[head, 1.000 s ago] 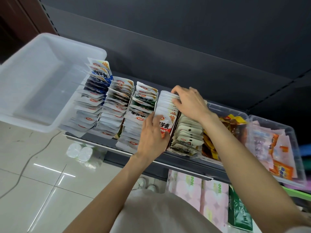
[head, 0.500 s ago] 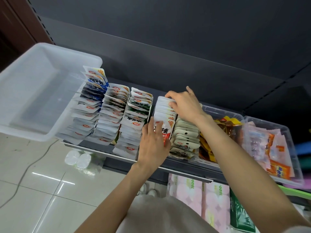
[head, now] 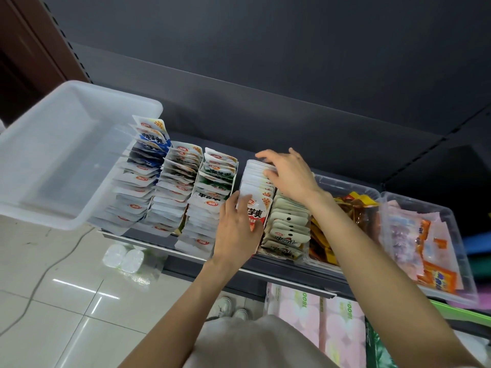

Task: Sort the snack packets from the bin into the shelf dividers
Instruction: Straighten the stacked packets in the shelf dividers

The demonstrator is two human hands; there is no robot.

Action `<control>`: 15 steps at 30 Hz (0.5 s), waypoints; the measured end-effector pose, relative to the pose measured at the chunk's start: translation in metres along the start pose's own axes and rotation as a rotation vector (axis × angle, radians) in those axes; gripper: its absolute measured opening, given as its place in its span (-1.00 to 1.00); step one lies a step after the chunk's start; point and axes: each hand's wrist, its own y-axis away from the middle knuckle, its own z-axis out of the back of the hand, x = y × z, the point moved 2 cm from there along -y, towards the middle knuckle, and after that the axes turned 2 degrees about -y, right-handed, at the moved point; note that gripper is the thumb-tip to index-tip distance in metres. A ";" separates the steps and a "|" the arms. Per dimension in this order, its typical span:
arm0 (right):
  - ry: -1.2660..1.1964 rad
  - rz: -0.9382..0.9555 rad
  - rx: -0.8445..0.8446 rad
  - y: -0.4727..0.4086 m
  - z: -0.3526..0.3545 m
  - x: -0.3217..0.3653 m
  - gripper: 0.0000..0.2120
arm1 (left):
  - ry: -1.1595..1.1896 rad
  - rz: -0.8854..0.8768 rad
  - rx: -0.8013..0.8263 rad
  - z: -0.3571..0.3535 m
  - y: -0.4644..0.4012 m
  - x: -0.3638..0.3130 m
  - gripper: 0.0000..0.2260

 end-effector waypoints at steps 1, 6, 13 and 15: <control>-0.028 0.013 -0.049 0.004 0.002 0.000 -0.62 | -0.006 -0.007 -0.001 0.002 0.000 0.000 -0.51; 0.099 0.088 -0.199 0.031 0.002 -0.001 -0.78 | -0.117 -0.158 -0.054 0.012 0.001 -0.011 -0.47; 0.241 0.075 -0.099 0.041 -0.005 0.002 -0.77 | -0.603 -0.173 0.126 0.005 -0.031 -0.021 -0.42; 0.267 0.075 -0.075 0.040 -0.005 0.004 -0.75 | -0.662 -0.150 0.185 0.002 -0.031 -0.019 -0.41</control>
